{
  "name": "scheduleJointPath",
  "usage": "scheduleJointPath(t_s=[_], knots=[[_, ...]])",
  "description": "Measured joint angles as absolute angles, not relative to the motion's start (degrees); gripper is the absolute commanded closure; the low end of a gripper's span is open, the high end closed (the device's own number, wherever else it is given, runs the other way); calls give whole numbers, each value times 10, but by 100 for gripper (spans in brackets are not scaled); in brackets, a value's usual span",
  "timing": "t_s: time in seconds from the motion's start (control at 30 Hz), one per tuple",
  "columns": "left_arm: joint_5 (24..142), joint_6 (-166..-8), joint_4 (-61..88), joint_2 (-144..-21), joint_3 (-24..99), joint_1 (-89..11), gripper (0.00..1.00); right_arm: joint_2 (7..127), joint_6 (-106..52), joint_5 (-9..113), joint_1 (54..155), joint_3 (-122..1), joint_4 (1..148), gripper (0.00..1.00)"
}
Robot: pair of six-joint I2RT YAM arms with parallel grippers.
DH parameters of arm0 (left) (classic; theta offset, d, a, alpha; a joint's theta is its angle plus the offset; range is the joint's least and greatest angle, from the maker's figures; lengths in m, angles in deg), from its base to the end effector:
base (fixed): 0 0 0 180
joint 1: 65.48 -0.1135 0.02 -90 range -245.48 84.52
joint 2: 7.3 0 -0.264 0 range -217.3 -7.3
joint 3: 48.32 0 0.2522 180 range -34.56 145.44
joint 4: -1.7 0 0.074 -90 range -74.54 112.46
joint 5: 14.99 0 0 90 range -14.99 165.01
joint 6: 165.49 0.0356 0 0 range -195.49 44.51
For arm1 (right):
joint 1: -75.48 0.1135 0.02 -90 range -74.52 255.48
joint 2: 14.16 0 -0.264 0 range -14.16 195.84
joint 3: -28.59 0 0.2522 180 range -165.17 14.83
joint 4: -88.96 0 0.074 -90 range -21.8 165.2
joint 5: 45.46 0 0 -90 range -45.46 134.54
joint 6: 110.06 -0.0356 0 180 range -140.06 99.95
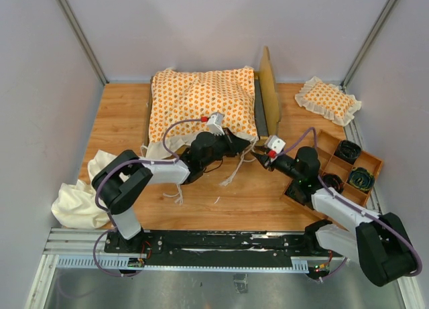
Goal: Set up the pet bed
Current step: Tie the ropes to the bed frame.
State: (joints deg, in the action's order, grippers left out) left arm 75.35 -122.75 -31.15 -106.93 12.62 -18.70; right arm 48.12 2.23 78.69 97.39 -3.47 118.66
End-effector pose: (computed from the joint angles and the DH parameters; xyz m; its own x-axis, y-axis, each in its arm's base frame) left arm 0.2533 -0.2698 0.2050 -0.5855 -0.4495 -0.6747 0.4461 0.5163 -0.7310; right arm 0.1953 0.1001 0.2193 0.3069 -0.2149 -0.9272 -0.7708 0.5153 -0.3746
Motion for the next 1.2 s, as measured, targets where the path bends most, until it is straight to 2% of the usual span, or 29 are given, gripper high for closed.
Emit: scheduleJointPath(t_s=[0.27,0.4,0.6,1.0,1.2], knots=[[731,-1218,-311,-1026,85,-183,95,403,-333,645,976,-74,1011,69],[726,-1218,-312,-1014,68,-180,95,400,-424,614,982,-80,944,69],[725,-1220,-311,-1013,44,-173,92,429,-477,566,1005,-151,857,64],[725,-1217,-312,-1009,33,-169,90,567,-520,464,1062,-275,821,63],[724,-1209,-311,-980,10,-169,87,633,-479,398,1061,-342,793,76]])
